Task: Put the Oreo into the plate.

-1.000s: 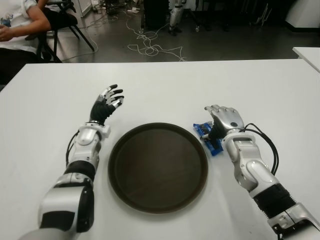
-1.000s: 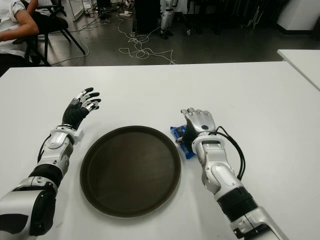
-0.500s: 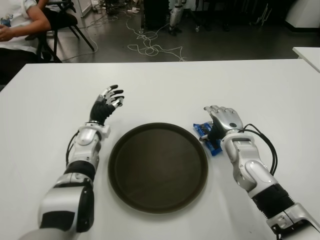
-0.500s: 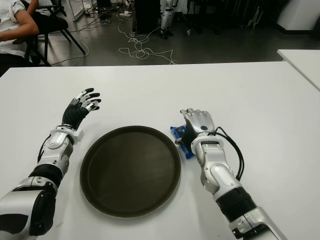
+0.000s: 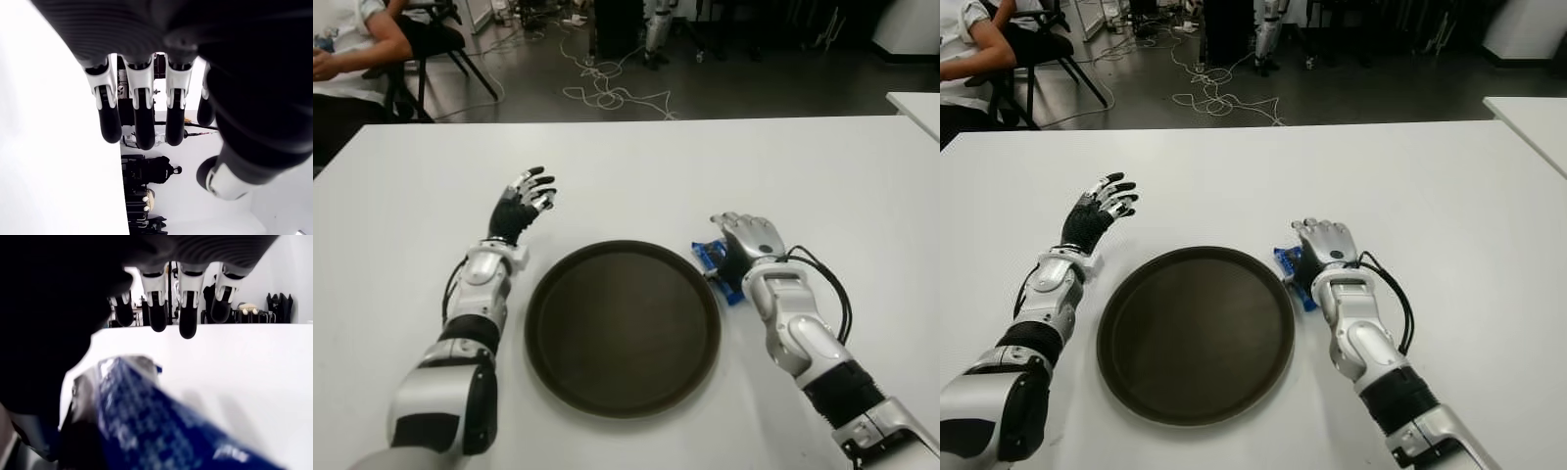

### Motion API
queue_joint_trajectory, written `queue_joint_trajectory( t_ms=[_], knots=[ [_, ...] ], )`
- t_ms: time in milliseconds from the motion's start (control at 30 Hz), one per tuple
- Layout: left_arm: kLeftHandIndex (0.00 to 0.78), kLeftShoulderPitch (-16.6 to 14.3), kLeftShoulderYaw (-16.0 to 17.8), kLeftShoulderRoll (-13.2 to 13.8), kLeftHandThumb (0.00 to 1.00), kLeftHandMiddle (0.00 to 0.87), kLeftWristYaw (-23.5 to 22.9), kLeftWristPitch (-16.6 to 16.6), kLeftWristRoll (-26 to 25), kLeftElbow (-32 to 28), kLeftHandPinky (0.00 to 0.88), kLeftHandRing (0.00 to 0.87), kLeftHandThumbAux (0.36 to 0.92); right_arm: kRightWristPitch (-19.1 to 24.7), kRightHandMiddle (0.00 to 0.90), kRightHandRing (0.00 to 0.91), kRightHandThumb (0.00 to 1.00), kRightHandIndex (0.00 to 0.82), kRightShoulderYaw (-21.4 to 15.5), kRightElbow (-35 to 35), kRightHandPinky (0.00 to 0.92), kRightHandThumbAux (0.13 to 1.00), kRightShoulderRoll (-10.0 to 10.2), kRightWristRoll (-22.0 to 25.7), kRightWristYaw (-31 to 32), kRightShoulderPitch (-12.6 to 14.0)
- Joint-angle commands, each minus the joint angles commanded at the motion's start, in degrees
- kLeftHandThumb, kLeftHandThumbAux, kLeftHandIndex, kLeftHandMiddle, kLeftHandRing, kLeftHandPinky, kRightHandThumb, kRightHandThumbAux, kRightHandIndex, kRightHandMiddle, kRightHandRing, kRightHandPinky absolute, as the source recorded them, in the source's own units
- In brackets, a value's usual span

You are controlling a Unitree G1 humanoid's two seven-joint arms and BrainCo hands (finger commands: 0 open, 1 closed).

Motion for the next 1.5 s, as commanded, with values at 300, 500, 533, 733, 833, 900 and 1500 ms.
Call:
queue_joint_trajectory(
  t_ms=[300,500,533,733,833,900,1500],
  knots=[
    [0.171,0.0,-0.2,0.1,0.035,0.232,0.3,0.0,0.3,0.1,0.245,0.225,0.743,0.2,0.151,0.161,0.0,0.117,0.9,1.5,0.156,0.686,0.3,0.3,0.8,-0.7],
    [0.175,0.1,-0.1,0.1,0.025,0.236,-0.2,-0.2,0.1,-0.1,0.251,0.227,0.741,0.9,0.148,0.158,0.0,0.114,1.2,1.5,0.14,0.688,0.7,0.2,1.2,-0.7],
    [0.176,0.1,-0.1,0.1,0.023,0.237,-0.2,-0.2,0.1,-0.1,0.252,0.227,0.74,1.0,0.145,0.155,0.0,0.11,1.2,1.6,0.136,0.687,0.8,0.2,1.1,-0.7],
    [0.181,0.1,0.0,0.2,0.022,0.242,-0.2,-0.3,0.1,0.0,0.259,0.232,0.742,1.4,0.141,0.146,0.0,0.106,1.3,1.6,0.118,0.683,0.9,0.2,1.3,-0.7],
    [0.179,0.1,-0.1,0.2,0.024,0.238,-0.1,-0.2,0.2,0.0,0.257,0.231,0.744,1.7,0.14,0.141,0.0,0.108,1.3,1.1,0.111,0.692,0.7,0.3,1.5,-0.5],
    [0.177,0.1,-0.2,0.3,0.029,0.236,-0.1,-0.1,0.3,-0.1,0.259,0.23,0.744,1.8,0.141,0.145,0.0,0.111,1.2,0.6,0.121,0.694,0.5,0.2,1.4,-0.1],
    [0.167,0.3,-0.2,0.5,0.025,0.228,-0.1,-0.2,0.5,-0.4,0.244,0.222,0.729,3.1,0.135,0.139,0.0,0.101,1.2,-6.1,0.13,0.679,-1.7,-0.2,5.2,2.6]
  ],
)
